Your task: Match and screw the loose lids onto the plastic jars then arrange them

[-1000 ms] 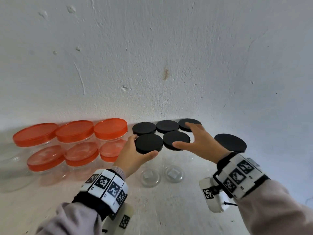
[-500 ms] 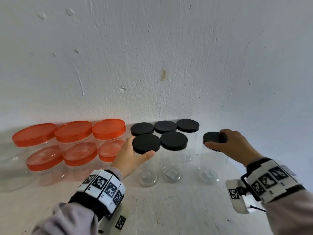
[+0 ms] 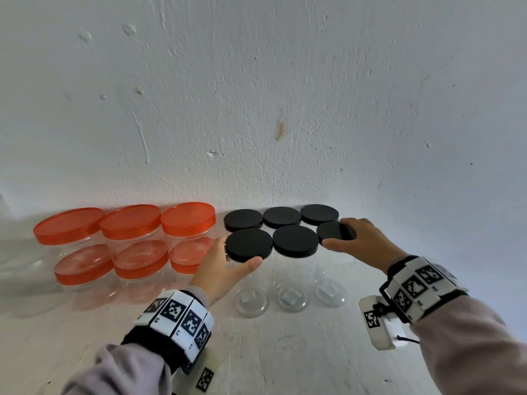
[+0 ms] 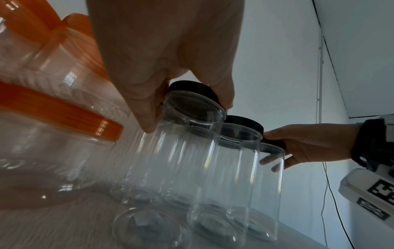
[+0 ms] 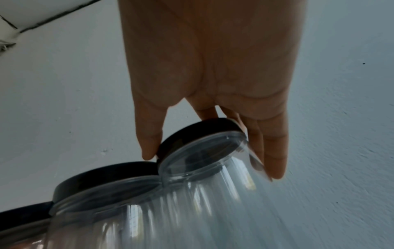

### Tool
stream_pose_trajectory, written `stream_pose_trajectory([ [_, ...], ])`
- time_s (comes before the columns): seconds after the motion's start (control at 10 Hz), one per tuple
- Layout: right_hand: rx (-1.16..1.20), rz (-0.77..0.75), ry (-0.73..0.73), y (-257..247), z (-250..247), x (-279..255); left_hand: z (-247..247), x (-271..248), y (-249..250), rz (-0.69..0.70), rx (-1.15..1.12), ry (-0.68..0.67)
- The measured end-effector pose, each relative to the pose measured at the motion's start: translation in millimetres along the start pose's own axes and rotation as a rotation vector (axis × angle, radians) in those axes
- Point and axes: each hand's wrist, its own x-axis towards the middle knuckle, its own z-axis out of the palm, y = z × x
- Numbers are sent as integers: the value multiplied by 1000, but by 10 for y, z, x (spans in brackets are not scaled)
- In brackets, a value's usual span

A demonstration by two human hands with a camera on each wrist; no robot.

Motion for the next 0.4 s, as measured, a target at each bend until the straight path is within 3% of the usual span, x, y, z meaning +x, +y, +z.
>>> stream_pose_trajectory([
  [0.2, -4, 27, -55, 12, -24, 7, 11, 1, -9, -14, 13, -6],
  [0.3, 2, 32, 6, 18, -37, -26, -14, -15, -23, -30, 26, 3],
  [0.4, 48, -65, 154, -9, -57, -150, -53, -89, -40, -64, 51, 23],
])
